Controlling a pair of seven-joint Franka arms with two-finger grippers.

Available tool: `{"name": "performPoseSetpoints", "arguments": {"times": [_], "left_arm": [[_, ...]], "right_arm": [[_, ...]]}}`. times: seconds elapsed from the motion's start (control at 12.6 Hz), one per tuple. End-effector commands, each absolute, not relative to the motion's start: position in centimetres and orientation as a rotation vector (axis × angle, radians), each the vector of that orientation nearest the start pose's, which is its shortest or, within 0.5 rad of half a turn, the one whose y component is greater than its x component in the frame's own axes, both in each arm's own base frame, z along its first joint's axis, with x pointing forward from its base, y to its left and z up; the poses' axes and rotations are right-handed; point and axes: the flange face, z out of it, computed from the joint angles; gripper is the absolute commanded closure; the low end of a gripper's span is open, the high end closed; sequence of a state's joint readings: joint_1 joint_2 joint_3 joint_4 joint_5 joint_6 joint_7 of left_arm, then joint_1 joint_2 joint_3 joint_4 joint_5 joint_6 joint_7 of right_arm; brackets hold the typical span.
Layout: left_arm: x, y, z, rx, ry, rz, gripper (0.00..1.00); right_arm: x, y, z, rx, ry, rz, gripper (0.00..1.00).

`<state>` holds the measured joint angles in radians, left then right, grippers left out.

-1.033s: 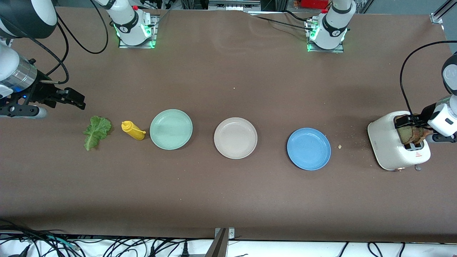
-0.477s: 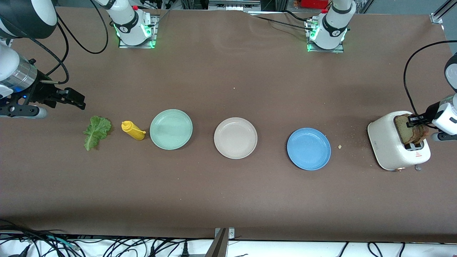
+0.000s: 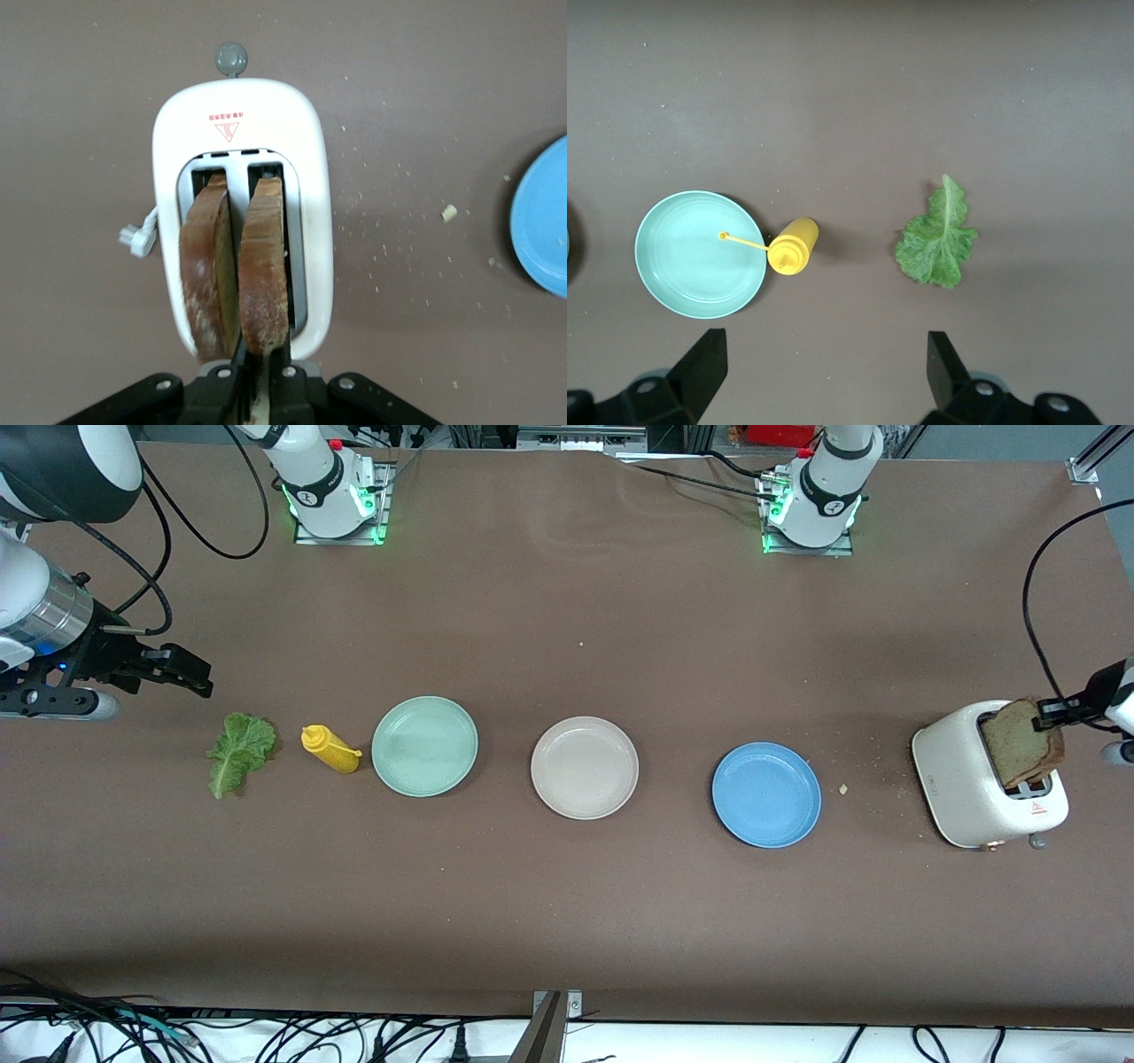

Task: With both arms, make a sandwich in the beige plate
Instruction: 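Grasp the bread slice and lift it out with the left gripper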

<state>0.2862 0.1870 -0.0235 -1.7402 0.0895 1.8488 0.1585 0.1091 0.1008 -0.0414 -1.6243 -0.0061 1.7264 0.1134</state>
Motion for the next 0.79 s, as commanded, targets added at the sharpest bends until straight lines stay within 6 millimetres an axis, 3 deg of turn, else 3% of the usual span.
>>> {"name": "performPoseSetpoints", "arguments": {"times": [0.0,0.08,0.16,0.4,0.56,0.72], "left_arm": [[59.6,11.7,51.7,-3.018,0.001,0.174,1.0],[59.7,10.0,52.8,-3.025,0.022,0.189,1.0],[59.8,7.0,53.5,-3.034,0.081,0.198,1.0],[60.0,-1.0,53.7,-3.043,0.253,0.193,1.0],[60.0,-6.0,52.4,-3.062,0.387,0.224,1.0],[60.0,-11.4,49.9,-3.171,0.478,0.302,1.0]], "right_arm": [[59.3,4.0,55.3,-3.135,0.091,-0.009,0.0],[59.3,4.0,55.4,-3.135,0.091,-0.011,0.0],[59.3,3.9,55.3,-3.135,0.093,-0.009,0.0],[59.3,3.9,55.3,-3.135,0.093,-0.009,0.0],[59.3,3.9,55.3,-3.135,0.093,-0.009,0.0],[59.3,3.9,55.3,-3.133,0.096,-0.009,0.0]]}}
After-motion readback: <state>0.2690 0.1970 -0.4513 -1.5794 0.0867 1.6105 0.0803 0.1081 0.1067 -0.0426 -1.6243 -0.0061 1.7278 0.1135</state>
